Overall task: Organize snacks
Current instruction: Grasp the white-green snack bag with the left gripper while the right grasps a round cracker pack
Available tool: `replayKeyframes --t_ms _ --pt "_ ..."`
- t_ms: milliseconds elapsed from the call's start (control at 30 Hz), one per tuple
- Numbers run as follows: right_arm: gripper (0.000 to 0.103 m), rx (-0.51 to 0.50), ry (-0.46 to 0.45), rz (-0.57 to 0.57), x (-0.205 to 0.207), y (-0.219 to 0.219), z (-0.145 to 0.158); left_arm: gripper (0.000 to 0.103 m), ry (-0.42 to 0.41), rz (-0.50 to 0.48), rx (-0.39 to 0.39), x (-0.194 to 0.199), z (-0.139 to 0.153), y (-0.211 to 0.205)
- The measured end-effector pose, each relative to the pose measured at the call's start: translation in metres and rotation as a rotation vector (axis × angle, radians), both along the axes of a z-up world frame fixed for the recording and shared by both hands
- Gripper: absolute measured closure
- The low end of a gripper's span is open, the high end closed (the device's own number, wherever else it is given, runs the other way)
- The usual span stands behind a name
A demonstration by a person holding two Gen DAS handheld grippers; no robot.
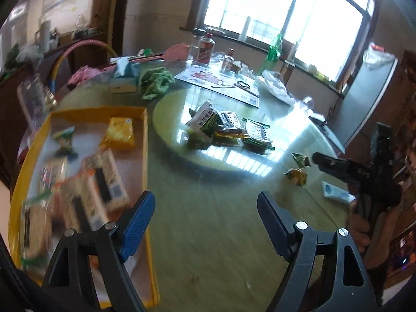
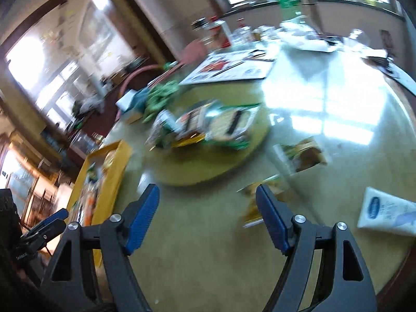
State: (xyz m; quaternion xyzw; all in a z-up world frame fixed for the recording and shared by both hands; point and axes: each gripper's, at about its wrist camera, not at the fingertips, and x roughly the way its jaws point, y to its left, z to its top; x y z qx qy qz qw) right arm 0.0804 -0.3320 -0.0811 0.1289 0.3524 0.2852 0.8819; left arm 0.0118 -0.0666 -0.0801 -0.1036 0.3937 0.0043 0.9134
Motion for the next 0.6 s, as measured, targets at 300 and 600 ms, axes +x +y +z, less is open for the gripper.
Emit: replayKeyframes --t_ms 300,600 --pt "0.025 -0.010 0.114 -0.025 0.070 0.024 0.009 0.022 0.030 -0.014 0.018 0.034 0.000 0.000" --pt "0.025 -0.198 0.281 -0.166 0.151 0.081 -0.023 0.022 0.031 0.021 0.024 0.024 0.000 0.014"
